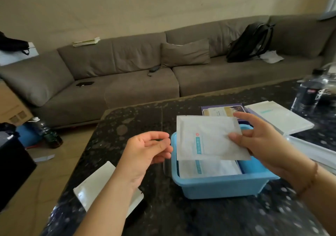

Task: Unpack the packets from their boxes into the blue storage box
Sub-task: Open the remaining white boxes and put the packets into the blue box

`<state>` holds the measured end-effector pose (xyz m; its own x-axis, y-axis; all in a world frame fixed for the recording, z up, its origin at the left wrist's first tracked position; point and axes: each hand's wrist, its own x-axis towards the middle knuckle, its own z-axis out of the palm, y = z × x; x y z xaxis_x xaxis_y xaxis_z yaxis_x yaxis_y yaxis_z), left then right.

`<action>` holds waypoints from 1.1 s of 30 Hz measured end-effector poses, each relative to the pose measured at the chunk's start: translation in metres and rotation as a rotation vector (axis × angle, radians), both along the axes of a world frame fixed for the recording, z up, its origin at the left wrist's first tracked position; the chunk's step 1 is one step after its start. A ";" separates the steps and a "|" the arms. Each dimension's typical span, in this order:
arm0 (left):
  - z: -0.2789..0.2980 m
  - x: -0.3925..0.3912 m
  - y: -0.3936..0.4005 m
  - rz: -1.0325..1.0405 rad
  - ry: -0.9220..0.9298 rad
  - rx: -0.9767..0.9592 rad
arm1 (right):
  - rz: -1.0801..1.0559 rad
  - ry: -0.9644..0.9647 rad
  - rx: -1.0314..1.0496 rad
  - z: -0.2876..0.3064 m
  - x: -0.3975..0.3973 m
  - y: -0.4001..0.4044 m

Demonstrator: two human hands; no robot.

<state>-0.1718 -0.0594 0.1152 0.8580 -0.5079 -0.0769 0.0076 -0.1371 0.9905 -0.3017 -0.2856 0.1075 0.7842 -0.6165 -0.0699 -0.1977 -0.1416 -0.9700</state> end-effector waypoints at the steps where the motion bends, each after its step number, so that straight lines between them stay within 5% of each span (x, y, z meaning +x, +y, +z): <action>1: -0.003 0.004 -0.002 0.040 -0.121 0.050 | 0.013 0.040 -0.008 -0.002 0.001 -0.005; 4: -0.009 0.010 -0.007 -0.015 -0.515 0.236 | 0.054 0.134 -0.050 -0.013 0.006 -0.012; 6: -0.011 0.012 -0.012 -0.158 -0.617 0.448 | 0.091 0.167 -0.039 -0.019 0.009 -0.012; 11: -0.017 0.014 -0.019 -0.393 -0.611 0.768 | 0.166 0.289 -0.058 -0.027 0.015 -0.012; 18: -0.006 0.009 -0.032 -0.479 -0.790 1.007 | 0.299 0.590 -0.626 -0.018 0.013 -0.009; 22: -0.004 0.008 -0.036 -0.503 -0.816 1.060 | 0.318 0.631 -0.735 -0.017 0.011 -0.006; 26: -0.001 0.009 -0.036 -0.504 -0.825 1.028 | 0.289 0.603 -0.734 -0.016 0.008 -0.003; 29: 0.004 0.015 -0.013 -0.369 -0.736 0.759 | 0.148 0.496 -0.844 -0.010 0.002 0.005; 31: -0.006 0.018 0.021 -0.265 -0.690 0.629 | 0.014 0.244 -0.951 -0.011 -0.009 0.017; 33: -0.030 0.016 0.064 -0.240 -0.713 0.703 | -0.067 -0.090 -1.012 -0.015 -0.023 0.037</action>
<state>-0.1562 0.0043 0.0854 0.7021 -0.7092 0.0642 -0.6550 -0.6078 0.4491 -0.3249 -0.2483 0.0921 0.7225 -0.3969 0.5661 -0.1680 -0.8950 -0.4132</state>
